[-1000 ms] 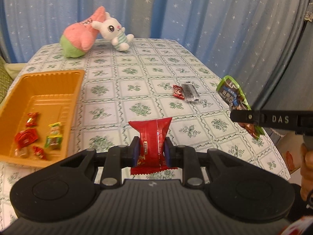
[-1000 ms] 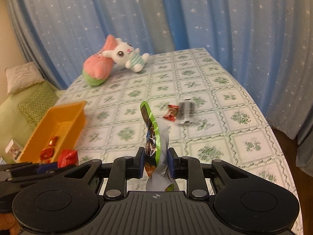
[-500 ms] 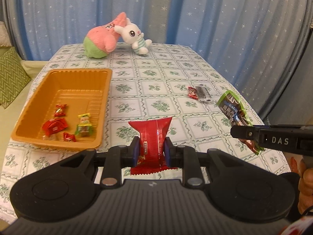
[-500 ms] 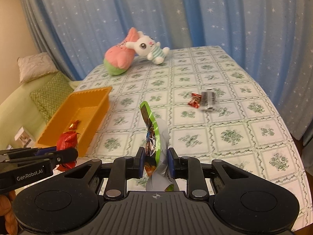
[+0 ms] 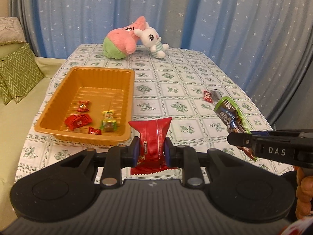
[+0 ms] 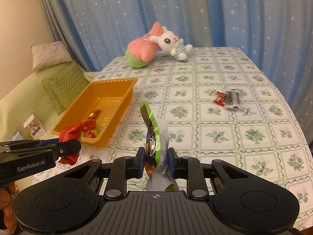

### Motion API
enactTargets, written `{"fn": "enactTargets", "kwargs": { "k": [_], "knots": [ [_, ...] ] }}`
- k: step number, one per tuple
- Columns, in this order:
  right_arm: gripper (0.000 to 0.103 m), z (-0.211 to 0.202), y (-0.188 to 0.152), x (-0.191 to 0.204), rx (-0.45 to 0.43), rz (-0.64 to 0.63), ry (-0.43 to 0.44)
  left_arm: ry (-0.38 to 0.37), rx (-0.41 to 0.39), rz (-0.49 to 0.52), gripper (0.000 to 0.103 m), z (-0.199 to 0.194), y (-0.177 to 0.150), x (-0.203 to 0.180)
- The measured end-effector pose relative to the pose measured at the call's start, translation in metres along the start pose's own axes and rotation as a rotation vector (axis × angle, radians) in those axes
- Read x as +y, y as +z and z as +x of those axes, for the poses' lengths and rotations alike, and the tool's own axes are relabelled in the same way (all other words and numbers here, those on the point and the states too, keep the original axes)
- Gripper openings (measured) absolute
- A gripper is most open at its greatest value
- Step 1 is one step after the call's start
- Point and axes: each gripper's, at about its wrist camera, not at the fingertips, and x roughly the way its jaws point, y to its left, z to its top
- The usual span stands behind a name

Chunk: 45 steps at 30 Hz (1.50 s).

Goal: Organize snacks
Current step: 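Carry both held candies toward the orange tray with both tools, then lower both held candies into the orange tray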

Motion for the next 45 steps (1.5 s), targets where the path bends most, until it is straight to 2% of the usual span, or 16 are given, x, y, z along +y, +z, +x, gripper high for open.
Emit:
{"fn": "enactTargets", "kwargs": {
  "k": [22, 33, 45],
  "knots": [
    [0.025, 0.042, 0.015, 0.062, 0.029, -0.055, 0.096, 0.096, -0.002, -0.054, 0.023, -0.009, 0.003, 0.06],
    [0.025, 0.079, 0.029, 0.093, 0.049, -0.083, 0.137, 0.13, -0.001, -0.076, 0.023, 0.003, 0.017, 0.097],
    [0.025, 0.115, 0.045, 0.111, 0.066, -0.09, 0.166, 0.136, 0.018, -0.08, 0.023, 0.029, 0.029, 0.119]
  ]
}}
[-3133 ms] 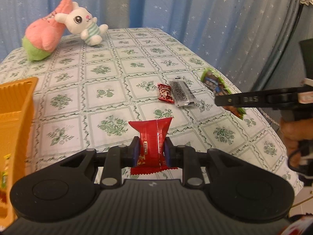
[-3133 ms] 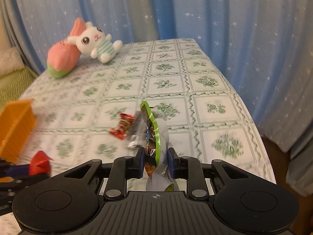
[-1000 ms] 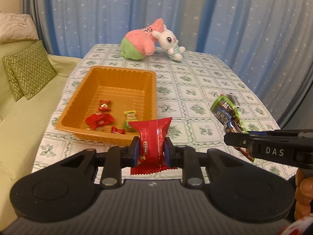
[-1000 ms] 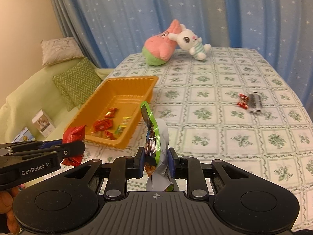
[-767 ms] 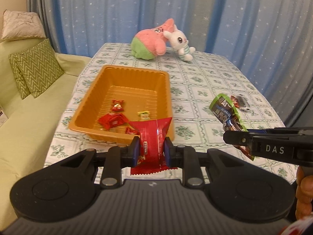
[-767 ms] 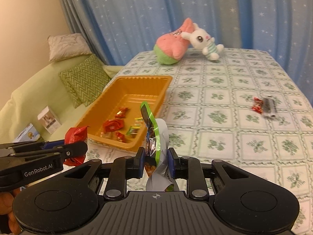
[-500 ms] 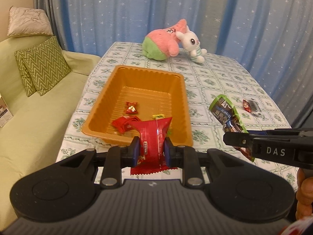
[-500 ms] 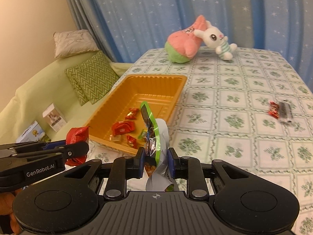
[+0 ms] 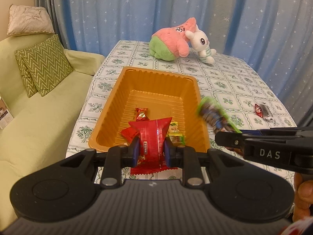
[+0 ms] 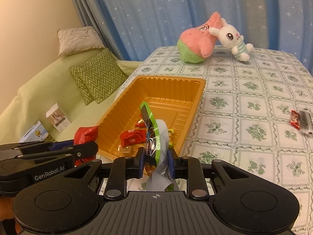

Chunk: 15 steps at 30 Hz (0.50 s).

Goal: Organize snacks
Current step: 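Lower both held candies into the orange tray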

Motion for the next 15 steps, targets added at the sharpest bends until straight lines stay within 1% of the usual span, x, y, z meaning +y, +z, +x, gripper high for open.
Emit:
{"fn": "enactTargets", "kwargs": {
  "k": [15],
  "knots": [
    [0.025, 0.033, 0.024, -0.004, -0.002, -0.011, -0.002, 0.004, 0.013, 0.024, 0.023, 0.031, 0.017, 0.009]
  ]
}}
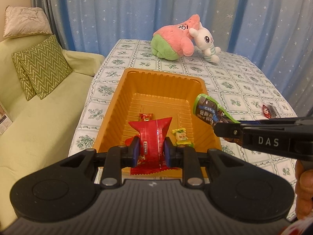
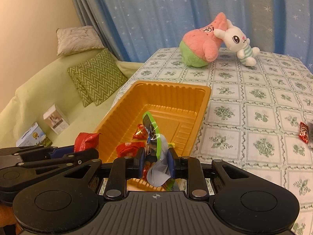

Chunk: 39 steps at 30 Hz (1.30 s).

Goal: Organize snacks
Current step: 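Lower both held candies into the orange tray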

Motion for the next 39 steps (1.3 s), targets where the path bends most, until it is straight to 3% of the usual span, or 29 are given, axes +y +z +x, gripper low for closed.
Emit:
{"fn": "enactTargets", "kwargs": {
  "k": [15, 31, 33, 35, 39],
  "knots": [
    [0.025, 0.042, 0.029, -0.014, 0.01, 0.028, -0.004, -0.011, 0.028, 0.043, 0.023, 0.051, 0.023, 0.008],
    [0.025, 0.067, 0.038, -0.03, 0.021, 0.066, -0.002, -0.034, 0.048, 0.071, 0.023, 0.091, 0.037, 0.002],
    [0.025, 0.068, 0.037, -0.031, 0.023, 0.068, -0.003, -0.033, 0.045, 0.07, 0.028, 0.092, 0.037, 0.003],
    [0.025, 0.068, 0.037, -0.032, 0.024, 0.07, -0.002, -0.029, 0.043, 0.066, 0.04, 0.092, 0.036, 0.004],
    [0.025, 0.068, 0.037, -0.034, 0.025, 0.072, -0.001, -0.013, 0.047, 0.063, 0.044, 0.089, 0.029, 0.009]
  ]
}}
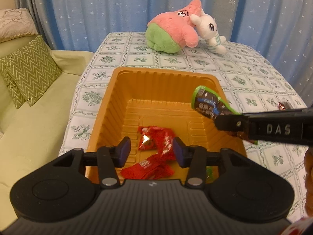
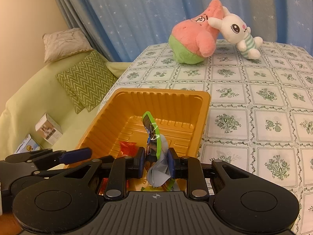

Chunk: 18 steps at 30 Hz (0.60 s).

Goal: Organize snacks
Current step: 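Open the left tool over the tray while the right tool opens, dropping its candy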

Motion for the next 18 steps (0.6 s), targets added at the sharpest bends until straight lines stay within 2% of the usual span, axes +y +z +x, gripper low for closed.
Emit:
{"fn": "enactTargets", "kwargs": {
  "k": [11, 18],
  "knots": [
    [0.025, 0.002, 0.0, 0.003, 0.004, 0.007, 0.008, 0.02, -0.008, -0.031, 0.053, -0.015, -0.011, 0.009],
    [0.025, 0.002, 0.004, 0.007, -0.014, 0.013, 0.055, 0.024, -0.019, -0.043, 0.059, -0.028, -0.017, 0.009]
  ]
}}
